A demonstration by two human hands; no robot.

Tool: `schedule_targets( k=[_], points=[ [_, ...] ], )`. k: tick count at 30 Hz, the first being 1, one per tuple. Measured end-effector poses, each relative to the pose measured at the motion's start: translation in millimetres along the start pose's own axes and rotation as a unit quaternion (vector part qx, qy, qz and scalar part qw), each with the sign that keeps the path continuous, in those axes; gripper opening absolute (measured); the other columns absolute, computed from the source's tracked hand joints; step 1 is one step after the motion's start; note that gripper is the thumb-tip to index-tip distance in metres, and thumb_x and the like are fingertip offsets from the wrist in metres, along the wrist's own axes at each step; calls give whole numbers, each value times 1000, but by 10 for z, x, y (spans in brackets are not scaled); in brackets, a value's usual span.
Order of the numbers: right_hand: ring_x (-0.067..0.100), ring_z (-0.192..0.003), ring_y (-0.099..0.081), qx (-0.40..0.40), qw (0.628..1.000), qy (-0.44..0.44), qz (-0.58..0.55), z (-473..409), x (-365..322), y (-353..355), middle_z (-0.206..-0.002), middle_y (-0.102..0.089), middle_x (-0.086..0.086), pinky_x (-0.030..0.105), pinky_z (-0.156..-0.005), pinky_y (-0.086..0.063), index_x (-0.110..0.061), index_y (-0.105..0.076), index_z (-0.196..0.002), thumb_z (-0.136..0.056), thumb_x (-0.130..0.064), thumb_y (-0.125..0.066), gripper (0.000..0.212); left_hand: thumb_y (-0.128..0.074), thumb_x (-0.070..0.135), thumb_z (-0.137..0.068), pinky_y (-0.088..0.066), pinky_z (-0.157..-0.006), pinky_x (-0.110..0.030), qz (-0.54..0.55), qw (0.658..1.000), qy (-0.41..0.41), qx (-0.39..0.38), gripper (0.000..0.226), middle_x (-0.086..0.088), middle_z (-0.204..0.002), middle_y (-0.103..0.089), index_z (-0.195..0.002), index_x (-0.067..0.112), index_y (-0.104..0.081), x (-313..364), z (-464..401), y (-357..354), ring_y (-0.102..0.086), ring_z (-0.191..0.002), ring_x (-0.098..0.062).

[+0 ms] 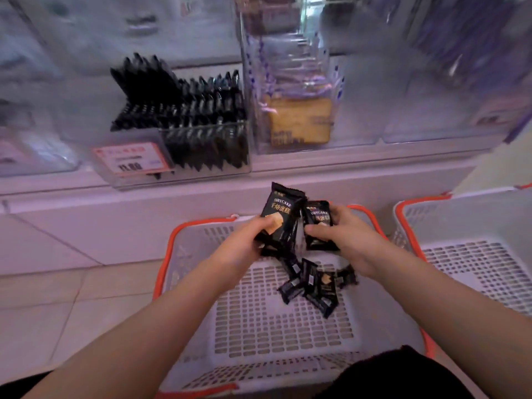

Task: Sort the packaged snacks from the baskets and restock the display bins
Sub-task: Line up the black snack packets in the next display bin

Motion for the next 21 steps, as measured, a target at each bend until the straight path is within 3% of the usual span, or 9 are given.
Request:
schedule_targets(
  k=[2,6,9,12,16,18,21],
  points=[
    [26,-94,-64,18,1000,7,-14,126,-187,-178,-106,-64,11,44,-88,-52,-9,-47,-116,-81,-1,-67,41,-43,20,-92,-43,-97,-41,35,999,-24,-6,40,-17,-114,-60,-123,-2,-54,172,217,39,-55,-106,-27],
    [12,-71,-65,2,999,37,-38,343,-436,-585,-87,-67,3,27,-64,-49,-19,-49,-116,-89,-1,-56,33,-49,34,-76,-46,-86,-34,51,995,-70,-39,37,-7,-96,-70,-101,13,-67,367,562,160,-62,-90,-19],
    [21,-86,-65,-1,996,52,-75,475,-555,-860,-99,-66,8,35,-78,-51,-23,-51,-118,-93,-2,-48,32,-50,36,-75,-44,-88,-36,57,993,-100,-36,38,-7,-98,-70,-101,15,-68,444,731,251,-62,-93,-19],
    [21,-97,-61,21,989,84,-121,593,-687,-1053,-104,-66,6,39,-91,-47,-25,-56,-105,-95,-6,-42,25,-52,37,-78,-43,-97,-39,74,988,-133,-17,39,-9,-110,-69,-106,15,-68,570,851,328,-62,-103,-20],
    [13,-98,-62,-18,981,129,-143,736,-836,-1258,-107,-66,1,26,-84,-48,-20,-58,-108,-97,-18,-45,18,-48,41,-81,-41,-100,-38,83,981,-174,-6,44,-3,-121,-65,-116,20,-63,738,938,393,-60,-110,-14],
    [7,-106,-60,-46,981,160,-99,781,-916,-1343,-116,-64,-2,19,-84,-50,-19,-52,-123,-94,-23,-50,29,-43,43,-83,-35,-106,-40,77,980,-185,-6,51,-2,-127,-61,-128,21,-54,851,953,409,-54,-119,-16],
    [-14,-96,-57,-76,974,209,-33,777,-1100,-1462,-113,-61,-15,3,-73,-46,-27,-45,-124,-88,-28,-60,40,-44,39,-81,-36,-108,-36,86,975,-203,-17,60,-6,-133,-55,-135,13,-45,1087,955,382,-51,-123,-15]
  ],
)
Point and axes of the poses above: each hand's wrist, its own z-axis away from the middle knuckle, its own y-axis out of the back of the hand, x = y × z, the point moved 1 cm from there along -z, towards the middle knuckle
